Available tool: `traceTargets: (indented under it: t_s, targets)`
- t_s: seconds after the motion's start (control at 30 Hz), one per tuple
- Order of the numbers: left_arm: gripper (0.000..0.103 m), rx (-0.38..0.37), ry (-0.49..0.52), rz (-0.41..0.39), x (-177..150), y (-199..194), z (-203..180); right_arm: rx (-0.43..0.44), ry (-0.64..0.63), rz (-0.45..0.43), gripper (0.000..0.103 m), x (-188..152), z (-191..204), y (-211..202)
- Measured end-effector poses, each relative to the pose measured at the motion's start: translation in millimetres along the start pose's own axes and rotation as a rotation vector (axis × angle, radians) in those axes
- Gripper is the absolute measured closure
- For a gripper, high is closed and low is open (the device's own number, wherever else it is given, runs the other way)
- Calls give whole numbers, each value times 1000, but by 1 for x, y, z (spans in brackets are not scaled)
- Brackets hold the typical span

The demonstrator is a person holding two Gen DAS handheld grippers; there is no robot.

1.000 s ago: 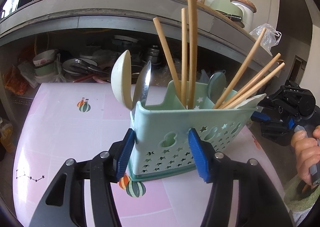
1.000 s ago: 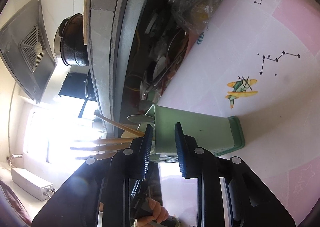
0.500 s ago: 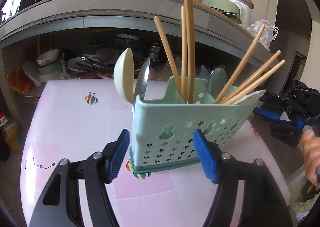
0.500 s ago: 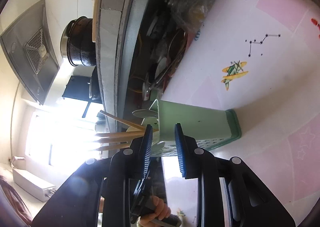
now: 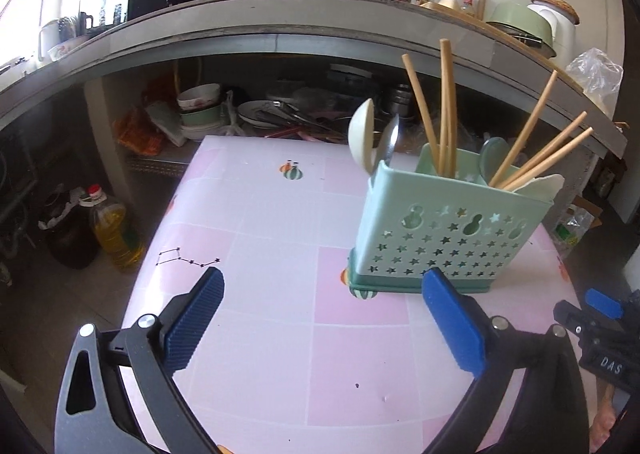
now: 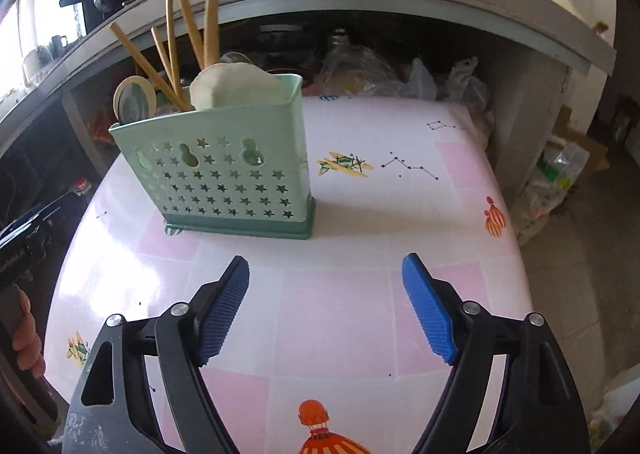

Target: Organize utensils

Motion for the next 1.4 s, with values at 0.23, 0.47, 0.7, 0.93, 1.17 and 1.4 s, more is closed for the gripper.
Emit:
traceTargets:
  t_s: [0.23, 0.47, 0.7, 0.93, 1.17, 1.4]
  targets:
    - [6, 206, -5, 11, 2, -9, 17, -90, -65, -95, 11, 10, 16, -10]
    - [6, 236, -7, 30, 0, -10, 22, -96, -29, -79, 9, 14, 15, -6]
    - [6, 250, 34, 61, 0, -7, 19, -111, -23, -88, 9, 12, 18, -10]
    - [6, 260, 37, 75, -1, -5, 20, -124, -13, -91, 9, 14, 16, -9]
    - [6, 257, 31, 97, -4, -2, 22, -127, -14, -91, 9, 14, 17, -9]
    - [6, 251, 9, 93, -2, -4, 27, -130, -17, -95, 9, 14, 17, -10]
Point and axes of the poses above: each gripper's, at about its wrist camera, not at the fingertips, and y roughly the way its jaws point, z to its left, x to its top, the point moved 6 cm from there along y, roughly the way its jaws point, and after that the axes turned 12 degrees about y, right-handed, at the moved point
